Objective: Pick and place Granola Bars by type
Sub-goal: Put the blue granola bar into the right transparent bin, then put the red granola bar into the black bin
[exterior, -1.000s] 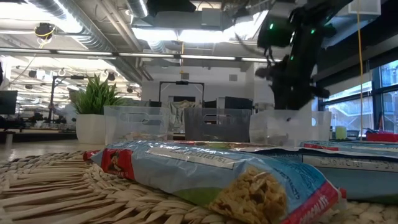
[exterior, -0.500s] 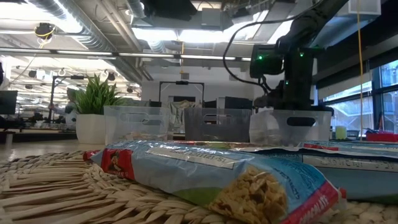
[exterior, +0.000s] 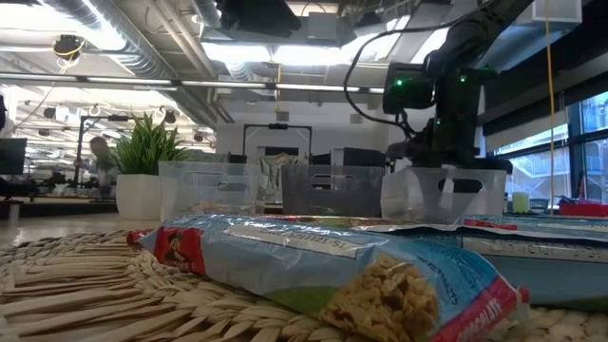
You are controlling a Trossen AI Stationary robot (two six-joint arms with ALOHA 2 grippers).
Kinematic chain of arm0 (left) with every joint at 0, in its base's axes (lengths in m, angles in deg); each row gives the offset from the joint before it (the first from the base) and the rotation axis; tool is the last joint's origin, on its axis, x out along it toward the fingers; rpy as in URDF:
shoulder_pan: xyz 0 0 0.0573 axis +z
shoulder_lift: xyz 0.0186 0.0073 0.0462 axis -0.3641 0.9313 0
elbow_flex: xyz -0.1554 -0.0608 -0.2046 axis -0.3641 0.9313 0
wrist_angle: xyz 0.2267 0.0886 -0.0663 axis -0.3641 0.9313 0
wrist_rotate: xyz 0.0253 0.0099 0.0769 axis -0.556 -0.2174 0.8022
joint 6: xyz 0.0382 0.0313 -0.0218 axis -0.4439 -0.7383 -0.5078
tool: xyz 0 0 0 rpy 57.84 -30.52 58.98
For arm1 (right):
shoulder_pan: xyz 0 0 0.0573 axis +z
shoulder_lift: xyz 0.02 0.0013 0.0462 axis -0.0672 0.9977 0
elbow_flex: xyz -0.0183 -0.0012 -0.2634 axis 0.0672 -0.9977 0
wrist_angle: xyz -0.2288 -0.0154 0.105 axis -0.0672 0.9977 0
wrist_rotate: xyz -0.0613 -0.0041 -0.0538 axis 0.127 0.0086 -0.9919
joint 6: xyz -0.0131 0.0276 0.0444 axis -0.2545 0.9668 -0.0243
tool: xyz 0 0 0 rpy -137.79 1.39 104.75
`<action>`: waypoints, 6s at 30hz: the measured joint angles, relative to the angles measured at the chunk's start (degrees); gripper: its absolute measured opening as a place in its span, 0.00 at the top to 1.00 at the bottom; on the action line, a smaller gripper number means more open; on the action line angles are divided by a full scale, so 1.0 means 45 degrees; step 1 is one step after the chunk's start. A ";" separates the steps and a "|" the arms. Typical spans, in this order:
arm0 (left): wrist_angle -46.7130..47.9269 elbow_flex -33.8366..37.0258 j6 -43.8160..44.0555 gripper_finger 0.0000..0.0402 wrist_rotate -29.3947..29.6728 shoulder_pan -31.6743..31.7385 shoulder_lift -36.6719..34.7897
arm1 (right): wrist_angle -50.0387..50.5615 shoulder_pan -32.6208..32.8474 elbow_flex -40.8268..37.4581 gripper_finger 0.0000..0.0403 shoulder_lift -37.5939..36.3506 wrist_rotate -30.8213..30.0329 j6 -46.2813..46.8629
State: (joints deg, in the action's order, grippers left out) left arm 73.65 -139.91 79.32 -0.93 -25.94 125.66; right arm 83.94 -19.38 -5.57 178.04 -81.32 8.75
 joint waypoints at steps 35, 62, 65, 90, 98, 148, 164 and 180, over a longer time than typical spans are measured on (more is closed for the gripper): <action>0.0115 -0.0007 0.1802 0.54 -0.2496 0.0041 0.0000 | -0.3793 0.8187 0.0000 0.42 -0.5908 -0.3146 -0.5548; 0.1437 -0.0007 0.3854 0.54 -0.2427 0.0041 0.0005 | -0.1952 1.0356 0.1346 0.42 0.0339 -0.0389 0.0340; 0.1677 -0.0007 0.4077 0.54 -0.2427 0.0027 0.0005 | -0.1384 1.0417 0.1909 0.42 0.0786 -0.0745 0.0376; 0.2357 -0.0007 0.4162 0.54 -0.2413 0.0027 0.0005 | -0.1225 1.0414 0.2438 0.52 0.2651 -0.0906 0.0661; 0.2683 -0.0007 0.4151 0.54 -0.2403 0.0027 0.0005 | -0.1278 1.0409 0.2438 0.71 0.2651 -0.0807 0.0683; 0.4453 -0.0002 0.1916 0.54 -0.1727 -0.0444 -0.0549 | -0.4938 0.0973 0.2433 0.76 -0.0197 -0.1435 -0.4412; 0.4463 -0.0002 0.0683 0.54 -0.1699 -0.0444 -0.0549 | -0.5874 0.0971 0.2429 0.76 0.2483 -0.1568 -0.4208; 0.4476 -0.0002 0.0362 0.54 -0.1738 -0.0440 -0.0549 | -0.5961 0.0963 0.2429 0.73 0.2603 -0.1062 -0.3672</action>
State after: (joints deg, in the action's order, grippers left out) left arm 93.79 -139.93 80.95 -8.75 -27.92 123.19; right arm 57.12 -15.05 5.36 189.75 -86.10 -7.78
